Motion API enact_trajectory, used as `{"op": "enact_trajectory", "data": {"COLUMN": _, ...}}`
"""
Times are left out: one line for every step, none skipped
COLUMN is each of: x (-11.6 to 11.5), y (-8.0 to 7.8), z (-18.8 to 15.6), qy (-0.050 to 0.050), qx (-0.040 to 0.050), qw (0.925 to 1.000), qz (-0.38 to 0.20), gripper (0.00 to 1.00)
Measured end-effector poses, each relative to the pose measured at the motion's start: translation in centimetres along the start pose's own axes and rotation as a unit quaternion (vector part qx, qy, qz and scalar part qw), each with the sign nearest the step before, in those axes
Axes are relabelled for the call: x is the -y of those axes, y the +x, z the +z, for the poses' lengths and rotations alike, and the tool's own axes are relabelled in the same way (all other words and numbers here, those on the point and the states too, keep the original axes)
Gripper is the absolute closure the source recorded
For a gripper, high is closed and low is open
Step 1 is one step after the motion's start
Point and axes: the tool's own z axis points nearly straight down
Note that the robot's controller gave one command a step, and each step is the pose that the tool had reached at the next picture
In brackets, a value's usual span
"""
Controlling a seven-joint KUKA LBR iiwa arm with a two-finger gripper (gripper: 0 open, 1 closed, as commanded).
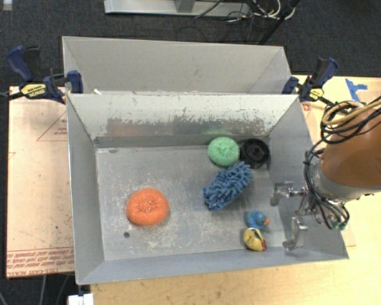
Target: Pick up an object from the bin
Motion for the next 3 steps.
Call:
{"op": "enact_trajectory", "data": {"x": -0.1, "y": -0.2, "z": -0.4, "qy": 0.001, "qx": 0.0035, "qw": 1.0, "qz": -0.002, "gripper": 0.0}}
{"op": "enact_trajectory", "data": {"x": -2.1, "y": -1.5, "z": 4.1, "qy": 0.0, "qx": 0.004, "qw": 0.9996, "qz": 0.03, "gripper": 0.0}}
{"op": "enact_trajectory", "data": {"x": -4.4, "y": -3.2, "z": 6.3, "qy": 0.0, "qx": 0.0041, "qw": 0.9997, "qz": -0.022, "gripper": 1.0}}
